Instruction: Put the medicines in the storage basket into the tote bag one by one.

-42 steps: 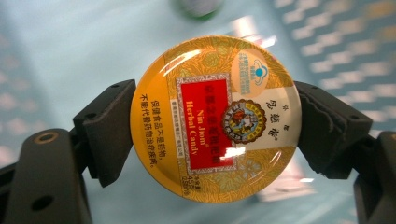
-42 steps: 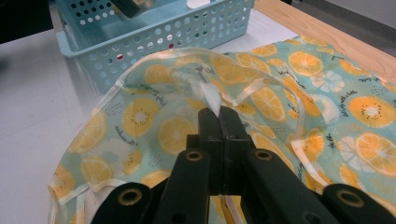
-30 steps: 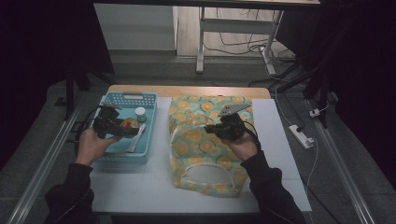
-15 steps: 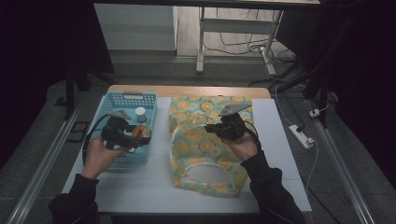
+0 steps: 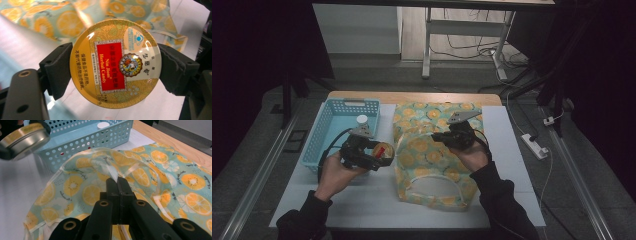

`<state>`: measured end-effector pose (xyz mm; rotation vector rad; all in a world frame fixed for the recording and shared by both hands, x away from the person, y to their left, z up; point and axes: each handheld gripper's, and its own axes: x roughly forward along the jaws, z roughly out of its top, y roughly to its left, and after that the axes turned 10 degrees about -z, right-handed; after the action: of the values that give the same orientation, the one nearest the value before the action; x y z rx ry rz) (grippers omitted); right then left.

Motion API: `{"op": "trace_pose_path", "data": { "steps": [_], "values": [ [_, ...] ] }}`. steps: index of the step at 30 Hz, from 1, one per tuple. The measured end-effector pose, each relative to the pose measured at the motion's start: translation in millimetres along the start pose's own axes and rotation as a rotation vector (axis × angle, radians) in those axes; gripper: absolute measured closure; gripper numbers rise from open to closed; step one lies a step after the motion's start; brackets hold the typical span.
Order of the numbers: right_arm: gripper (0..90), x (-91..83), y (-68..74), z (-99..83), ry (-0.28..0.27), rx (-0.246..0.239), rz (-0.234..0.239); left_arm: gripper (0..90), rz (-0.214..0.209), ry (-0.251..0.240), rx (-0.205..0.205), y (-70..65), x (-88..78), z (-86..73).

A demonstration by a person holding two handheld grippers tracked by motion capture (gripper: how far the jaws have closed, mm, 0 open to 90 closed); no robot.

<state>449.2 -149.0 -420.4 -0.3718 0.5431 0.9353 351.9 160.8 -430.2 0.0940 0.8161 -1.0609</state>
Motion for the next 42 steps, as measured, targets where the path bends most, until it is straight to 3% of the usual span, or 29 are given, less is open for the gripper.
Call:
{"op": "trace_pose_path", "data": {
  "steps": [12, 19, 25, 28, 32, 42],
  "values": [
    [90.0, 1.2, -0.8, -0.4, -0.004, 0.000, -0.009, 20.4, -0.058, 0.053, 0.045, -11.8, 44.7, 12.3],
    [90.0, 0.1, 3.0, 2.5, -0.014, -0.002, -0.001, 20.4, -0.083, 0.059, 0.059, -10.4, 70.1, 22.5],
    [90.0, -0.8, 4.9, 4.6, -0.021, -0.007, 0.002, 20.4, -0.120, 0.051, 0.045, -4.0, 90.5, 33.4],
    [90.0, -1.0, 4.6, 4.8, -0.022, -0.005, 0.000, 20.4, -0.106, 0.061, 0.056, -0.1, 100.2, 38.9],
    [90.0, -0.9, 5.2, 5.2, -0.023, -0.004, 0.002, 20.4, -0.099, 0.050, 0.029, 10.5, 110.9, 43.8],
    [90.0, 3.2, 8.0, 5.5, -0.014, -0.009, 0.006, 20.4, -0.041, 0.071, 0.012, 32.1, 133.4, 51.3]
  ]
}}
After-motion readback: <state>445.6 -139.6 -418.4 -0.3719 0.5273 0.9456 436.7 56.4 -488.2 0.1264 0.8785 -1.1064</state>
